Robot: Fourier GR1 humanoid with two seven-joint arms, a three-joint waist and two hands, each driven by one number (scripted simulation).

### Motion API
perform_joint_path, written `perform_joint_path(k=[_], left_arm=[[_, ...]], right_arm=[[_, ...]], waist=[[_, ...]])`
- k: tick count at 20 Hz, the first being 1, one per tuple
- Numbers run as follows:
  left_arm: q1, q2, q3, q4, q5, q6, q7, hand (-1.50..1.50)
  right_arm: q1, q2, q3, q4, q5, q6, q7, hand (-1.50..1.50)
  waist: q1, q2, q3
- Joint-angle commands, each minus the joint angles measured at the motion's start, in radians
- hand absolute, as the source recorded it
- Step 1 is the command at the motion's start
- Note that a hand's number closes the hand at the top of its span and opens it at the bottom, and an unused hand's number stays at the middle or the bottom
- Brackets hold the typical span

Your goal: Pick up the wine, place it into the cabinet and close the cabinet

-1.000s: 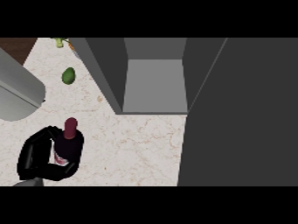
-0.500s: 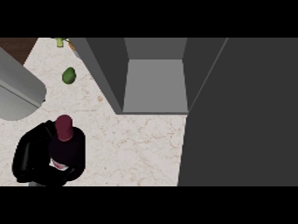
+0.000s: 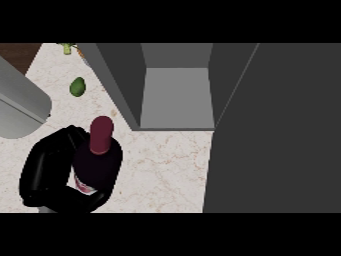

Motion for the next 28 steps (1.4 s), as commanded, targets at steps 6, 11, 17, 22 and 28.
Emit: perform_joint_path(k=[6, 11, 17, 22, 28], left_arm=[[-0.114, -0.010, -0.197, -0.094, 0.018, 0.188, 0.179, 1.50], [-0.200, -0.010, -0.387, -0.102, -0.026, 0.427, 0.219, 1.50], [-0.380, -0.010, -0.344, -0.019, -0.016, 0.515, 0.294, 1.50], [-0.532, -0.010, -0.483, 0.134, -0.030, 0.738, 0.232, 1.50], [-0.644, -0.010, -0.392, 0.224, -0.015, 0.706, 0.265, 1.50]], right_arm=[[-0.045, -0.004, -0.049, -0.059, -0.104, -0.021, 0.066, -1.50], [0.070, 0.010, -0.049, -0.046, -0.111, 0.042, -0.050, -1.50], [0.011, 0.032, 0.021, -0.119, -0.056, -0.023, 0.069, -1.50], [0.030, -0.017, -0.094, -0.054, -0.164, 0.048, -0.001, -1.50], [0.069, -0.004, -0.052, -0.078, -0.129, 0.066, -0.015, -1.50]], waist=[[-0.001, 0.001, -0.001], [-0.006, 0.001, 0.000], [-0.004, 0.001, -0.001], [-0.012, 0.002, 0.000], [-0.009, 0.002, 0.000]])
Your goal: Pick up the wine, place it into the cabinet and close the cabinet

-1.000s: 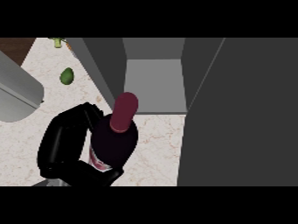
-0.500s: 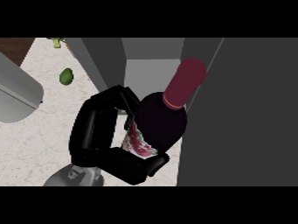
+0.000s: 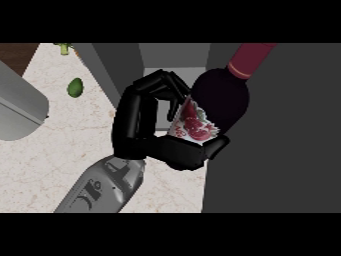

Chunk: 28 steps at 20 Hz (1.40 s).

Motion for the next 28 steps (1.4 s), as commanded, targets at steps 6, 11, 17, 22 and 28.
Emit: perform_joint_path(k=[6, 11, 17, 22, 28], left_arm=[[-0.053, 0.000, -0.068, 0.102, 0.015, 0.127, -0.068, 1.50], [-0.044, 0.000, -0.050, 0.151, 0.123, 0.120, -0.141, 1.50], [0.009, 0.000, -0.023, 0.209, 0.174, 0.090, -0.262, 1.50], [-0.009, 0.000, -0.057, 0.344, 0.220, 0.085, -0.375, 1.50], [-0.014, 0.000, -0.008, 0.437, 0.123, 0.045, -0.399, 1.50]], right_arm=[[0.066, 0.005, -0.006, -0.168, -0.112, 0.001, 0.062, -1.50], [0.051, 0.002, -0.007, -0.062, -0.071, 0.027, -0.018, -1.50], [0.021, 0.021, 0.049, -0.120, -0.027, -0.028, 0.050, -1.50], [0.003, -0.001, -0.020, -0.023, -0.075, 0.020, -0.041, -1.50], [0.055, -0.014, -0.061, -0.033, -0.127, 0.039, -0.047, -1.50]], waist=[[-0.005, -0.001, 0.000], [0.001, 0.001, 0.000], [0.002, 0.001, -0.001], [0.000, 0.003, 0.000], [0.002, 0.002, 0.000]])
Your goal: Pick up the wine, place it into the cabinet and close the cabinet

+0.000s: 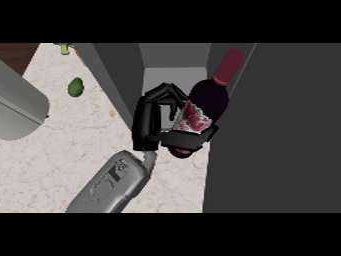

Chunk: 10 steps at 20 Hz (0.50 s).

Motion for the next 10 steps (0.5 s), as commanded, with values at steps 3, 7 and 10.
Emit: perform_joint_path(k=[3, 7, 10], left_arm=[[0.000, 0.000, -0.023, 0.061, 0.004, 0.043, -0.087, 1.50], [-0.027, -0.001, 0.065, 0.186, 0.059, -0.037, -0.190, 1.50], [-0.041, 0.006, 0.105, 0.175, 0.055, -0.075, -0.147, 1.50]], right_arm=[[-0.015, -0.024, -0.049, -0.097, -0.126, -0.011, 0.073, -1.50], [-0.051, -0.016, -0.030, -0.076, -0.102, -0.034, 0.093, -1.50], [-0.060, -0.020, -0.043, -0.083, -0.103, -0.036, 0.095, -1.50]], waist=[[0.000, 0.000, 0.000], [-0.001, 0.002, 0.000], [0.005, 0.000, 0.000]])
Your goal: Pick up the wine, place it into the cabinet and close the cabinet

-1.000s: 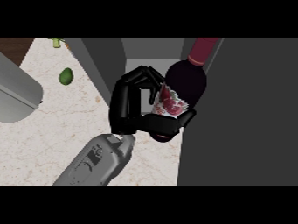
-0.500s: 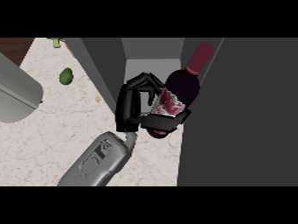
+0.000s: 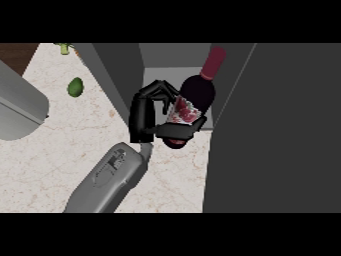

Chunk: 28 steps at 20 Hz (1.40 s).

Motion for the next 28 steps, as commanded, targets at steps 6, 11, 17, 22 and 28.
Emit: perform_joint_path(k=[6, 11, 17, 22, 28], left_arm=[[-0.095, -0.002, 0.075, 0.135, 0.061, -0.022, -0.023, 1.50], [-0.132, -0.002, 0.148, 0.171, 0.036, -0.113, 0.008, 1.50], [-0.213, -0.002, 0.190, 0.338, 0.072, -0.123, -0.033, 1.50], [-0.260, -0.002, 0.143, 0.442, 0.156, -0.098, -0.092, 1.50], [-0.393, 0.041, 0.278, 0.602, 0.089, -0.154, -0.161, 1.50]], right_arm=[[0.145, 0.034, 0.054, -0.142, -0.045, 0.024, -0.013, -1.50], [0.055, 0.024, 0.043, -0.082, -0.043, -0.010, 0.019, -1.50], [0.104, 0.002, -0.031, -0.138, -0.146, 0.017, 0.029, -1.50], [0.077, 0.060, 0.093, -0.109, -0.009, -0.013, -0.012, -1.50], [0.033, -0.004, -0.009, -0.111, -0.119, -0.004, 0.061, -1.50]], waist=[[-0.007, 0.000, 0.000], [0.003, -0.001, 0.000], [-0.015, 0.001, 0.001], [-0.022, 0.003, 0.000], [-0.020, 0.006, 0.000]])
